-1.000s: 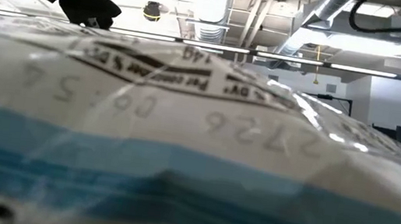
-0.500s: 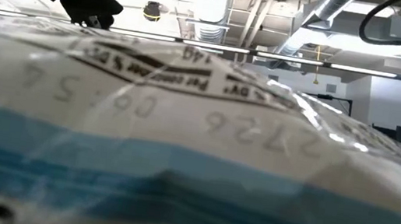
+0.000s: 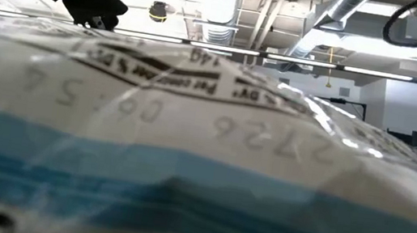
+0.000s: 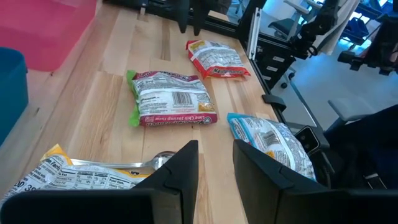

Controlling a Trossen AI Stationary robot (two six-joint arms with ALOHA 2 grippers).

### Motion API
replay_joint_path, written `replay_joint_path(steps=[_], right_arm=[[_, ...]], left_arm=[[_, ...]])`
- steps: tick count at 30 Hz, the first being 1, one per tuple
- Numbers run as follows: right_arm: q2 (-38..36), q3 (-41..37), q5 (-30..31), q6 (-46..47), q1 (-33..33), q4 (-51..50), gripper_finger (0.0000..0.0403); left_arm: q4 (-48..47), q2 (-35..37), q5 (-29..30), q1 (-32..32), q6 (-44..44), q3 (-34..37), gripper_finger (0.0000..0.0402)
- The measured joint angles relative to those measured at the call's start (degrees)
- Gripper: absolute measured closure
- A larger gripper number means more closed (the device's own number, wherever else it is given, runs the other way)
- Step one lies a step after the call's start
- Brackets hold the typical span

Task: Pick & Place Food Item
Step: Put the red noodle pack into the pink bin

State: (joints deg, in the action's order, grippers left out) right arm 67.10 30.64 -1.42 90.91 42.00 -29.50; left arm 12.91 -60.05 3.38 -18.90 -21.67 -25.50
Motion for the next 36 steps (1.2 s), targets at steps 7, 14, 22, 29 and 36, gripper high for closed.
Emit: replay_joint_path(steps=[7,14,22,29,36], right_arm=[[6.7,0.0,-1.0,-1.9,0.0,3.8,0.0226],[7.8,0.0,-1.5,-3.0,0.0,6.7,0.0240],[8.2,0.0,-1.5,-3.0,0.0,8.1,0.0260],[11.2,0.1,-2.0,-4.0,-0.1,12.4,0.0285],[11.6,0.1,-2.0,-4.3,-0.1,12.3,0.0317]], left_arm=[[0.0,0.0,0.0,0.0,0.0,0.0,0.0307],[0.0,0.0,0.0,0.0,0.0,0.0,0.0307],[0.0,0.0,0.0,0.0,0.0,0.0,0.0307],[0.0,0.0,0.0,0.0,0.0,0.0,0.0307],[0.1,0.0,0.0,0.0,0.0,0.0,0.0307]])
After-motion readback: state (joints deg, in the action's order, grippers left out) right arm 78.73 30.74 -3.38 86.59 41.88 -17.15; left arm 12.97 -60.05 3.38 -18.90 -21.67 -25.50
